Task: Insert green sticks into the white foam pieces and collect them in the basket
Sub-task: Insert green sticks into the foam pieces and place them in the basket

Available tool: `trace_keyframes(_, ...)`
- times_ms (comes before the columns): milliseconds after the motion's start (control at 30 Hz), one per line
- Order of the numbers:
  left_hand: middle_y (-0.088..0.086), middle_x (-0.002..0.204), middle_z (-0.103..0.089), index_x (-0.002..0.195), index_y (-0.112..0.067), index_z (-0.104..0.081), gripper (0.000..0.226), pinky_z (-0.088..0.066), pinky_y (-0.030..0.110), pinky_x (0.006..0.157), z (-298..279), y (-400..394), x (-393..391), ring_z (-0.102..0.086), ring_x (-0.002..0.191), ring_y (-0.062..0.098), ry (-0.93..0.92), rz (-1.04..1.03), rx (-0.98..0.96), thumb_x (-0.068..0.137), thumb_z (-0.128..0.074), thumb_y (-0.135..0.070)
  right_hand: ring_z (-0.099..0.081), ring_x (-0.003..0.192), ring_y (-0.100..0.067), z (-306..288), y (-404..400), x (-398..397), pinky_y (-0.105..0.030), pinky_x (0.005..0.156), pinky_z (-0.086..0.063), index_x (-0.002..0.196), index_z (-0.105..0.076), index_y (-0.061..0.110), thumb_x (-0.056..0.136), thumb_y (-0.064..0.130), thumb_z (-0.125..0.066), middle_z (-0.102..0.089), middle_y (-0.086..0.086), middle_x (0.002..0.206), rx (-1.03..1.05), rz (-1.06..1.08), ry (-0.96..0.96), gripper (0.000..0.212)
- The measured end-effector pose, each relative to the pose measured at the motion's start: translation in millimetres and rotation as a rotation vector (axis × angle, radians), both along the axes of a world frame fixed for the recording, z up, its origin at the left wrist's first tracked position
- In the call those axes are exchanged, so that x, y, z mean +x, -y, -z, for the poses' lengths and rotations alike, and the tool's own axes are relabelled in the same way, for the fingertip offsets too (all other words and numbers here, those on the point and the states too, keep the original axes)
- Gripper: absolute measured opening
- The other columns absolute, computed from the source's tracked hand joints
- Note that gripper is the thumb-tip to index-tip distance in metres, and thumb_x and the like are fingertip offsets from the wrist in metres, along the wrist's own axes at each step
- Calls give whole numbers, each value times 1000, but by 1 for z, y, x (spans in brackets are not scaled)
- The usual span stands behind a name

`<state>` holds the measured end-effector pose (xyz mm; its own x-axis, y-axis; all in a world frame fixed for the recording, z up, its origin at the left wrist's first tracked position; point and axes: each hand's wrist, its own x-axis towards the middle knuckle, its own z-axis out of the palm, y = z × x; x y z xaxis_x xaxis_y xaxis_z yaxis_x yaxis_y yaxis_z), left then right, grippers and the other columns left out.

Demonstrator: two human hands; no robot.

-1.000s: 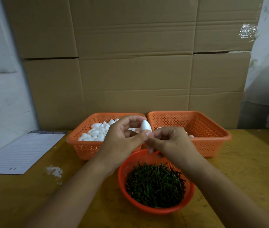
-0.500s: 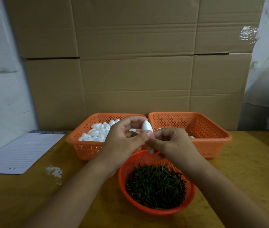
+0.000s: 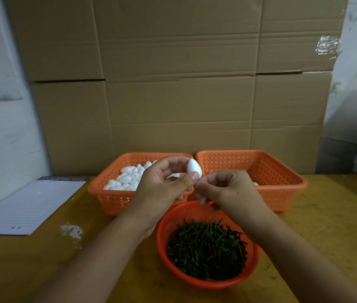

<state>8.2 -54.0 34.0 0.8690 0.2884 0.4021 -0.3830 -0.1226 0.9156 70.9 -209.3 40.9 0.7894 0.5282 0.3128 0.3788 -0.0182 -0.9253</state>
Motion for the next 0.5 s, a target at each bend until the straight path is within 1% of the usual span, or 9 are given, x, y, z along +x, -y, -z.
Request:
trace_keyframes(200, 4, 106, -75, 112, -19, -70, 40, -50, 22, 62, 0, -2, 0, -61, 71, 8, -26, 32, -17, 74, -76, -31, -67, 60, -12, -1, 1, -1, -19, 53, -51, 79, -75, 7, 92, 12, -68, -74, -10, 71, 0, -9, 7, 15)
trace_keyframes(300, 18, 109, -72, 114, -17, -70, 38, -48, 21, 61, -1, -3, 0, -59, 69, 8, -36, 69, -40, 77, -74, -27, -68, 63, -14, -2, 2, -1, -20, 54, -51, 80, -75, 5, 93, 10, -66, -74, -11, 74, 3, -36, -11, 16)
trace_keyframes(367, 23, 111, -69, 117, -17, -70, 38, -48, 21, 61, -2, -4, -1, -59, 70, 8, -49, 84, -38, 80, -73, -25, -68, 64, -13, -2, 2, -1, -19, 54, -51, 81, -74, 5, 94, 10, -65, -74, -10, 74, -6, -52, -20, 16)
trace_keyframes(500, 24, 110, -69, 118, -17, -69, 38, -48, 21, 61, -3, -4, -2, -59, 71, 9, -59, 89, -37, 80, -73, -25, -69, 63, -12, -1, 2, -1, -19, 54, -51, 81, -73, 8, 94, 10, -64, -74, -6, 73, -6, -49, -25, 16)
